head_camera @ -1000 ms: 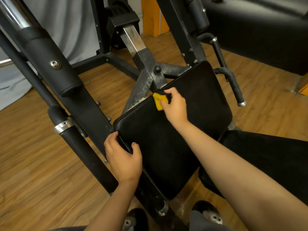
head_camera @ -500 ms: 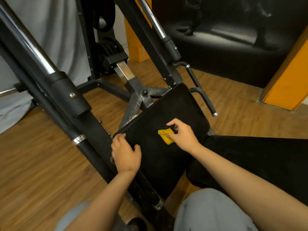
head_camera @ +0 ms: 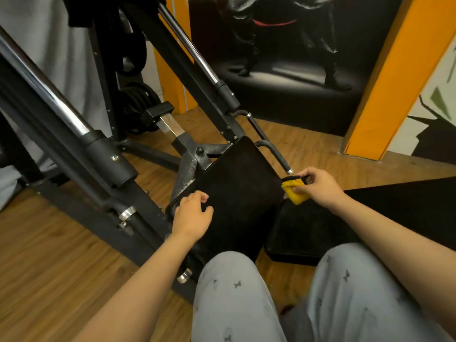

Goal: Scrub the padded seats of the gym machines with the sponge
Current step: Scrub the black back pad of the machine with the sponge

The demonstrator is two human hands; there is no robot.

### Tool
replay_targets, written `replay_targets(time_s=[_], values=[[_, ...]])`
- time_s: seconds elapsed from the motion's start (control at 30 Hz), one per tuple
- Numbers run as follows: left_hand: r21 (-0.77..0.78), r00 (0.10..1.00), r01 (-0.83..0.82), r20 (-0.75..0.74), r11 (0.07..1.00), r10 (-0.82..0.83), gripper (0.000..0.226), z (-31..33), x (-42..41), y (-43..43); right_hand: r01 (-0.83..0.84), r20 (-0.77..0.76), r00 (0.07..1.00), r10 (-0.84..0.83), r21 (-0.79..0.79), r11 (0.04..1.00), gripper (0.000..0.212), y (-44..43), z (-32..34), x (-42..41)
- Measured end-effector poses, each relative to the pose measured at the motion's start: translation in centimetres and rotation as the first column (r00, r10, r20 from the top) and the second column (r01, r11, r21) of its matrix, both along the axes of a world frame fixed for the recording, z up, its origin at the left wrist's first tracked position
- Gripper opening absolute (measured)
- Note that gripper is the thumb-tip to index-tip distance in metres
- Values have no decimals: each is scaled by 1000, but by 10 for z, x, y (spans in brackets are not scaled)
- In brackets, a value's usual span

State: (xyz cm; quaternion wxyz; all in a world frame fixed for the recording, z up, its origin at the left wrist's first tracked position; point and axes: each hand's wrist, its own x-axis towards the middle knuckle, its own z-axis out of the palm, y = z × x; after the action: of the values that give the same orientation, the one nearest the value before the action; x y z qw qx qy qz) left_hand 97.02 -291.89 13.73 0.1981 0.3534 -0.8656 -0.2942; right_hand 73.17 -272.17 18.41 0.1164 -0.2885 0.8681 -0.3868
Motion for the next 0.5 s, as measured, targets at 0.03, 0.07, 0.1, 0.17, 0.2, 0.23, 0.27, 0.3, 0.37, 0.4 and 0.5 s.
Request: replay_targets(time_s=[0.03, 0.07, 0.1, 0.17, 0.2, 0.23, 0.27, 0.3, 0.37, 0.4, 0.5], values=[[7, 1000, 7, 16, 1000, -7, 30, -3, -1, 2, 9, 22, 1000, -9, 3, 1000, 31, -1, 1, -1], [11, 999, 16, 37, 1000, -16, 31, -7, -3, 3, 23, 59, 998, -23, -6, 1000, 30, -3, -1, -2], [11, 998, 25, 60, 1000, -26, 32, -11, -3, 4, 45, 102, 994, -42, -25, 999, 29, -5, -6, -3], [-3, 995, 35, 89, 999, -35, 33, -20, -7, 5, 111, 204, 974, -94, -71, 991, 29, -11, -27, -5], [-19, 995, 37, 98, 999, -35, 33, -25, -11, 5, 138, 250, 962, -114, -79, 987, 30, -15, -40, -6], [-31, 994, 36, 105, 999, -33, 33, -30, -15, 4, 160, 294, 947, -130, -81, 984, 30, -19, -55, -9], [-40, 994, 31, 109, 999, -27, 34, -35, -20, 2, 187, 342, 928, -150, -79, 979, 30, -25, -71, -13], [-51, 994, 23, 109, 998, -17, 34, -39, -25, 0, 214, 390, 905, -167, -79, 974, 29, -32, -84, -18], [-81, 994, -10, 108, 997, 19, 35, -47, -36, -10, 257, 457, 868, -193, -81, 963, 30, -51, -107, -32], [-103, 993, -23, 112, 994, 35, 35, -52, -43, -16, 276, 466, 861, -205, -89, 957, 30, -63, -117, -41], [-189, 987, -37, 145, 981, 65, 37, -60, -68, -39, 329, 475, 844, -248, -94, 940, 30, -104, -142, -61]])
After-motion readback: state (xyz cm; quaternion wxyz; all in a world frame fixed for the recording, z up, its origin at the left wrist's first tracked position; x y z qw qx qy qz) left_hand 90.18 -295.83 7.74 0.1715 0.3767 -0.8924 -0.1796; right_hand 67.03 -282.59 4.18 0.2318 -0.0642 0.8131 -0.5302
